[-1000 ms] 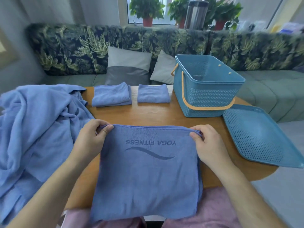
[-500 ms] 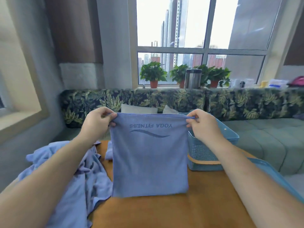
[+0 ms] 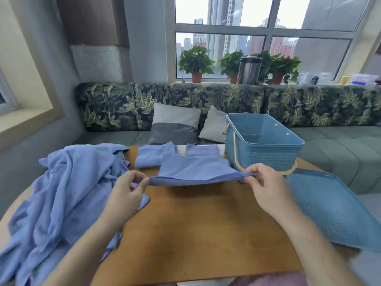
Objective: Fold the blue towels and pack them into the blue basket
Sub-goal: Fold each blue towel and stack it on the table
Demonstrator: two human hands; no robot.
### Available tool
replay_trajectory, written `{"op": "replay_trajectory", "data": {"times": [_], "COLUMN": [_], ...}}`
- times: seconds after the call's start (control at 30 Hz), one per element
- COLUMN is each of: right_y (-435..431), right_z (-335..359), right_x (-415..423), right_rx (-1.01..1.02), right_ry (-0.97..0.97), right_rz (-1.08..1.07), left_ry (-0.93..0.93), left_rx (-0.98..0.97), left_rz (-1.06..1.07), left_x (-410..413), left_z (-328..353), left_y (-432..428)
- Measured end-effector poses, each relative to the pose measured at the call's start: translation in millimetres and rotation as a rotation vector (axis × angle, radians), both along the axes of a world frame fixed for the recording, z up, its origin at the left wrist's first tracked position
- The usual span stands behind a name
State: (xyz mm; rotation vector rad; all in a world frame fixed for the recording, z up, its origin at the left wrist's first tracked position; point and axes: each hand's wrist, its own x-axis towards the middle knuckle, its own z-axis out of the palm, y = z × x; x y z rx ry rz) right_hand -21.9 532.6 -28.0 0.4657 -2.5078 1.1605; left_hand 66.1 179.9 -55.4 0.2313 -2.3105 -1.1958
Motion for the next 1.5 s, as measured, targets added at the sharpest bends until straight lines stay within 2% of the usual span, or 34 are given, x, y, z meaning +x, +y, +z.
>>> {"op": "replay_trajectory", "data": {"times": [0.13, 0.23, 0.43, 0.6, 0.77, 0.87, 0.93, 1.2, 1.5], "right_y": [15.2, 17.4, 11.6, 19.0, 38.4, 41.1, 37.5, 18.8, 4.5], "right_z": [-84.1, -106.9, -91.7, -85.9, -65.6, -64.5, -71.2, -91.1, -110.3], "right_x": [36.6, 52.3, 60.6, 63.7, 64.3, 61.3, 52.4, -0.2, -36.8], "right_rx": [0.043, -0.023, -0.143, -0.260, -0.364, -0.392, -0.368, -0.044, 0.121], "right_ry": [-0.140, -0.269, -0.313, -0.429, -0.574, -0.585, -0.553, -0.367, -0.414], "right_rz": [0.041, 0.095, 0.103, 0.134, 0.293, 0.262, 0.170, -0.096, -0.199], "left_ry": [-0.077, -0.147, -0.085, -0.074, -0.065, -0.054, -0.053, -0.162, -0.253], "left_rx": [0.073, 0.121, 0.113, 0.117, 0.285, 0.318, 0.286, 0.119, -0.053], "left_rz": [-0.077, -0.111, -0.124, -0.097, -0.114, -0.062, -0.025, 0.011, 0.062], "left_x": [32.4, 43.8, 49.6, 49.7, 53.3, 47.7, 38.6, -33.6, -90.4], "left_z": [-69.9, -83.3, -78.1, -81.9, -74.7, -64.9, -56.3, -60.5, -95.4], "left_y": [10.9, 13.3, 20.1, 15.3, 17.2, 20.1, 24.6, 24.6, 18.4]}}
